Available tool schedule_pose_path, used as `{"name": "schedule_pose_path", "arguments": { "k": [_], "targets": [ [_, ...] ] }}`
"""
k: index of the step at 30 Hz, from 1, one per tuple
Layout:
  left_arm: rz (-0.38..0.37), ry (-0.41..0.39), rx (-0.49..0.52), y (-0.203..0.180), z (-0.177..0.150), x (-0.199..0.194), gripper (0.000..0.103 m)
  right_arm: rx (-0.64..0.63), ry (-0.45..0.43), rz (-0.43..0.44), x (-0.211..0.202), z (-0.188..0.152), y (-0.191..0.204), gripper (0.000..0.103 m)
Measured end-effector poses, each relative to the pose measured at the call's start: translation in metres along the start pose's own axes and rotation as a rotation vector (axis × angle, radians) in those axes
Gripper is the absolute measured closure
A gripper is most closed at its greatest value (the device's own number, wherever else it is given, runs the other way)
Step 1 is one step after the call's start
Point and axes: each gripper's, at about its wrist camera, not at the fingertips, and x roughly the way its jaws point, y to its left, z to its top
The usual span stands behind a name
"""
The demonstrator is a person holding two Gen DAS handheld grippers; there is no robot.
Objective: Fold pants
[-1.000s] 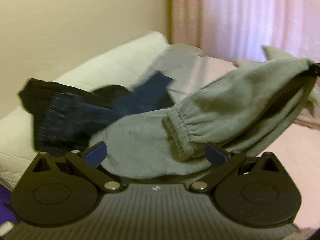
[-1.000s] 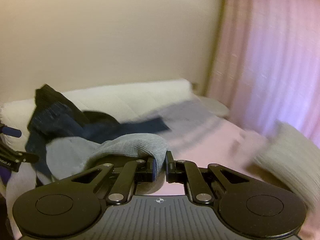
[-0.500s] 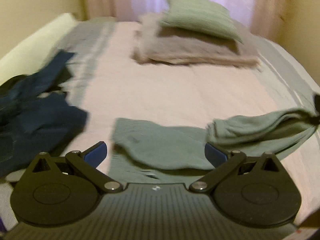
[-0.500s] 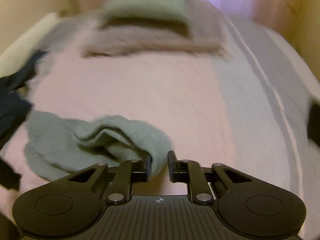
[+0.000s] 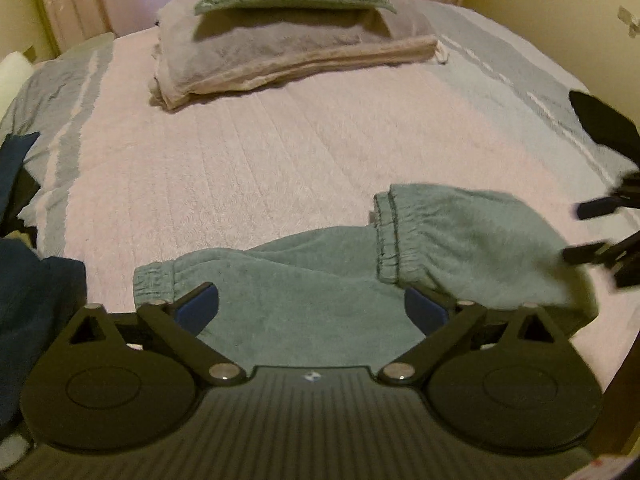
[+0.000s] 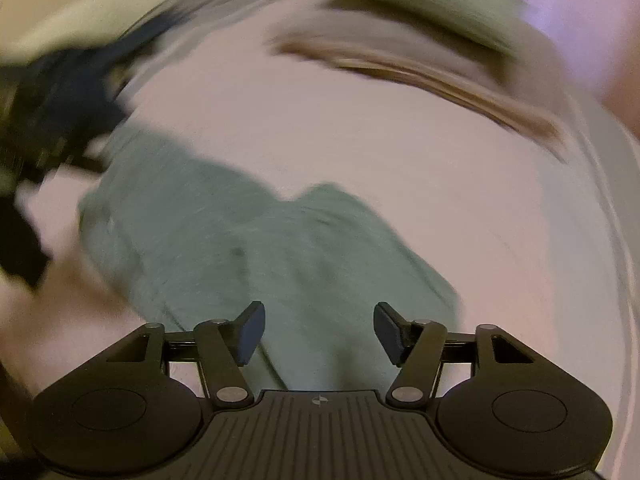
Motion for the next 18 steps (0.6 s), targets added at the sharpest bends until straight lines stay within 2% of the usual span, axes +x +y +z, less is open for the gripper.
{"name": "schedule_pose_path", "arguments": {
  "k": [5, 6, 8, 9, 11, 15, 18],
  "targets": [
    [0.000, 0.013, 0.018, 0.016, -0.005, 0.022, 0.012, -0.280, 0.090, -0.050, 0.085, 0.000, 0.037, 0.043],
    [0.003, 0.014, 0.015, 0.020, -0.007, 0.027, 0.012, -0.298, 0.103, -0.058, 0.092, -0.003, 0.036, 0.047],
    [0.009, 0.024, 0.002, 0.025, -0.008, 0.036, 0.012, -0.191, 0.082, 0.012, 0.081, -0.009, 0.019, 0.091],
    [0.008, 0.030, -0.003, 0.027, -0.008, 0.040, 0.012, -0.122, 0.070, 0.031, 0.073, -0.009, 0.011, 0.095],
    [-0.006, 0.039, -0.011, 0.027, -0.006, 0.044, 0.012, 0.000, 0.013, 0.041, 0.041, -0.009, -0.012, 0.098],
    [-0.078, 0.042, -0.002, 0.012, 0.007, 0.050, 0.012, 0.324, -0.118, 0.071, -0.028, -0.009, -0.076, 0.098],
    [-0.159, 0.021, 0.000, -0.012, 0.023, 0.060, 0.012, 0.466, -0.194, -0.015, -0.068, -0.021, -0.117, 0.098]
  ]
}}
